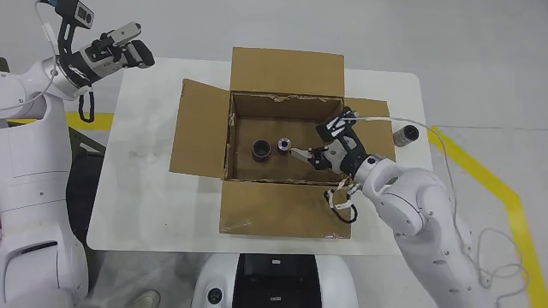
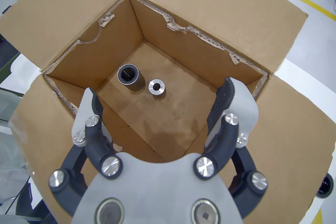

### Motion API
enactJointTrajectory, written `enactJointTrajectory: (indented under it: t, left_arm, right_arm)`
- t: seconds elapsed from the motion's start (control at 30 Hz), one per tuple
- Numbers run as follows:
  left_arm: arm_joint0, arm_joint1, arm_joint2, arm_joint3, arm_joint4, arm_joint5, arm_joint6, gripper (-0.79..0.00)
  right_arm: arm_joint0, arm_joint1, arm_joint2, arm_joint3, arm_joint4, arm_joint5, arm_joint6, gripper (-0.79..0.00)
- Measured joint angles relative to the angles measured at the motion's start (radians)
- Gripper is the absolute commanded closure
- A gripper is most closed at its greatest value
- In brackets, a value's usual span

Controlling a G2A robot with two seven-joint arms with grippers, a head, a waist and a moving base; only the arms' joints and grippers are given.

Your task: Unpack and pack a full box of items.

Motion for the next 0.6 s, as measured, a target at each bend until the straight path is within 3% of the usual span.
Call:
enactJointTrajectory:
  t: [0.3, 0.6]
  left_arm:
    - [0.000, 0.000, 0.000, 0.000, 0.000, 0.000, 0.000, -0.785]
    - [0.000, 0.000, 0.000, 0.000, 0.000, 0.000, 0.000, -0.785]
  right_arm:
    - [0.246, -0.036, -0.160, 0.184, 0.089, -0.048, 0.139, -0.785]
    - [0.372, -0.058, -0.254, 0.362, 0.098, -0.099, 0.202, -0.785]
